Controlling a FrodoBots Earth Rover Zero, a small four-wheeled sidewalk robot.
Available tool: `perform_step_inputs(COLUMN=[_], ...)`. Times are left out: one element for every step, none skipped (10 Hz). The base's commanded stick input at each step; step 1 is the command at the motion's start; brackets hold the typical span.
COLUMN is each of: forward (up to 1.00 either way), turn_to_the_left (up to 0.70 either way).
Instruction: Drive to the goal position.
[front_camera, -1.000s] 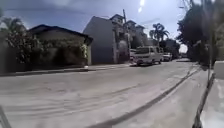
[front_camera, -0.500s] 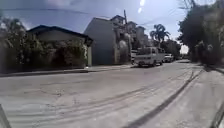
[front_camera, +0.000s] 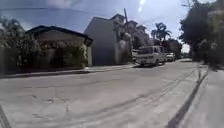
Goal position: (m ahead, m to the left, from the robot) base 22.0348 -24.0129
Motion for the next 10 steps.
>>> perform_step_inputs(forward=[0.85,0.85,0.85,0.85,0.85,0.85,0.85,0.85,0.85,0.85], turn_to_the_left=[-0.33,-0.33,-0.33,-0.33,-0.33,-0.33,-0.33,-0.33,-0.33,-0.33])
